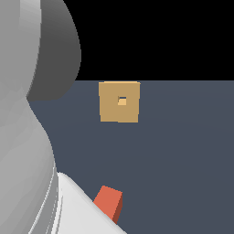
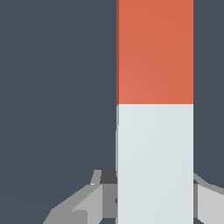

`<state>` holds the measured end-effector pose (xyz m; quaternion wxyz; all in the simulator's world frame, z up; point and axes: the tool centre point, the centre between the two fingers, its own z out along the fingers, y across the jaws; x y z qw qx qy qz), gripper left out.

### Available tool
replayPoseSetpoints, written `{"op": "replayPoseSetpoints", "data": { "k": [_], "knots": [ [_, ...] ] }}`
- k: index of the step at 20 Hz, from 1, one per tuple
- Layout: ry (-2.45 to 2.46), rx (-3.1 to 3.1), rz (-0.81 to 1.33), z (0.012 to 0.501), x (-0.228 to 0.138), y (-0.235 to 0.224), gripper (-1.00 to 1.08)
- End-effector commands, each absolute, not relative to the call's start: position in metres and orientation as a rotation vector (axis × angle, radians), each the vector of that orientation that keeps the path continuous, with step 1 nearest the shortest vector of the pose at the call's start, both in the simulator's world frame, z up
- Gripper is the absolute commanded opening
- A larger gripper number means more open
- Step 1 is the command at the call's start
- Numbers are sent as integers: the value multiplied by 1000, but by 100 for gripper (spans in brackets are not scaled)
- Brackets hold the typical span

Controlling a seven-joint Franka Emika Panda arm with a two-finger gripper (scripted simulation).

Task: Insert the peg into the horizontal hole in a box.

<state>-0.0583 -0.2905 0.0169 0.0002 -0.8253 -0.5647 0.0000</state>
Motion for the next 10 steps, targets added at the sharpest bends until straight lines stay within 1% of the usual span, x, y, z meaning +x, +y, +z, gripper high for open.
{"op": "replayPoseSetpoints", "data": {
  "k": [1, 10],
  "knots": [
    [-1774, -2593, 0, 17, -58, -291, -100],
    [-1782, -2587, 0, 19, -56, -283, -100]
  ]
}}
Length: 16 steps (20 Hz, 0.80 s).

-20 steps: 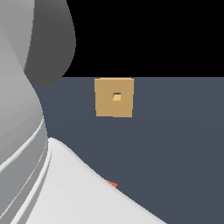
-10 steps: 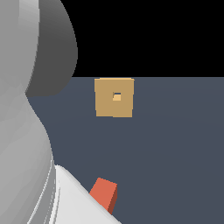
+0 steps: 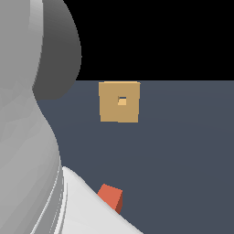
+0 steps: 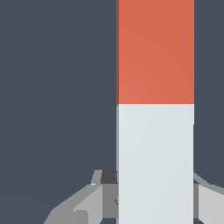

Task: Insert the peg into the horizontal hole in a box.

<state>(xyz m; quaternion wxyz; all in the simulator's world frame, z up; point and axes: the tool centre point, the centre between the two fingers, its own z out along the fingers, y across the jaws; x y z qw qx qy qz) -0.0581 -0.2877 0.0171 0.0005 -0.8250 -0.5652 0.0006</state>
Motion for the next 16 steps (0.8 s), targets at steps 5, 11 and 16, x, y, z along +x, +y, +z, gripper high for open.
{"op": "replayPoseSetpoints", "data": {
  "k": [5, 11, 16],
  "knots": [
    [-1812, -2566, 0, 25, -47, -255, -100],
    [-1879, -2518, 0, 41, -31, -191, -100],
    [-1958, -2458, 1, 59, -14, -112, -100]
  ]
}}
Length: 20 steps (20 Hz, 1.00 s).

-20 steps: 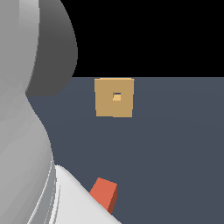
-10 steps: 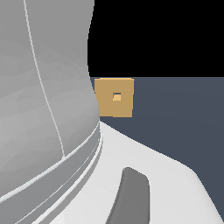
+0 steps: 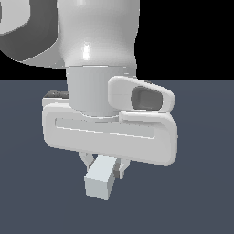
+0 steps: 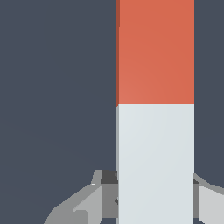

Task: Insert the peg into the horizontal hole in a box.

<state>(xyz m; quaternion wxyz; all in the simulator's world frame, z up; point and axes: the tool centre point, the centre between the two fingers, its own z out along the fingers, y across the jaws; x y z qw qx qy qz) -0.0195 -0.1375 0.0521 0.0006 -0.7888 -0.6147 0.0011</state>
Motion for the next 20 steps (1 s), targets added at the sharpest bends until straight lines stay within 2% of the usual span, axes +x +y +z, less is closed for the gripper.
{"op": "replayPoseSetpoints", "data": {
  "k": [1, 6, 11, 16, 20],
  "knots": [
    [-1975, -2445, 1, 63, -11, -95, -100],
    [-2047, -2384, 1, 81, 0, -18, -100],
    [-2099, -2339, 1, 94, 6, 37, -100],
    [-2127, -2313, 1, 101, 9, 69, -100],
    [-2132, -2308, 0, 103, 10, 75, -100]
  ]
}}
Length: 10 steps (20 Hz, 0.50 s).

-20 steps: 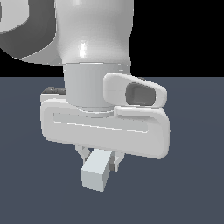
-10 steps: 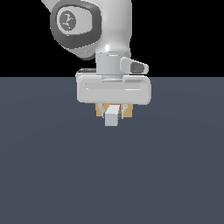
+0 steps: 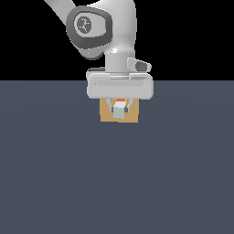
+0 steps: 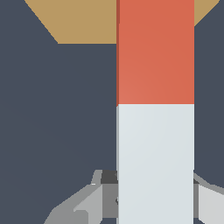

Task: Insert the peg into the horizontal hole in a box.

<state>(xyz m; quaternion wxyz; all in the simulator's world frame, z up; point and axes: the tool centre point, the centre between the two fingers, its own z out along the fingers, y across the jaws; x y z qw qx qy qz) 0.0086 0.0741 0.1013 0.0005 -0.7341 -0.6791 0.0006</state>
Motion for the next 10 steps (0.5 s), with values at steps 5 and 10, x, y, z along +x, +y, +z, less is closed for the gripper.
{"op": "replayPoseSetpoints", "data": {
  "k": [5, 10],
  "knots": [
    [-2131, -2309, 0, 102, 10, 73, -100],
    [-2134, -2306, -2, 103, 11, 73, -100]
  ]
}}
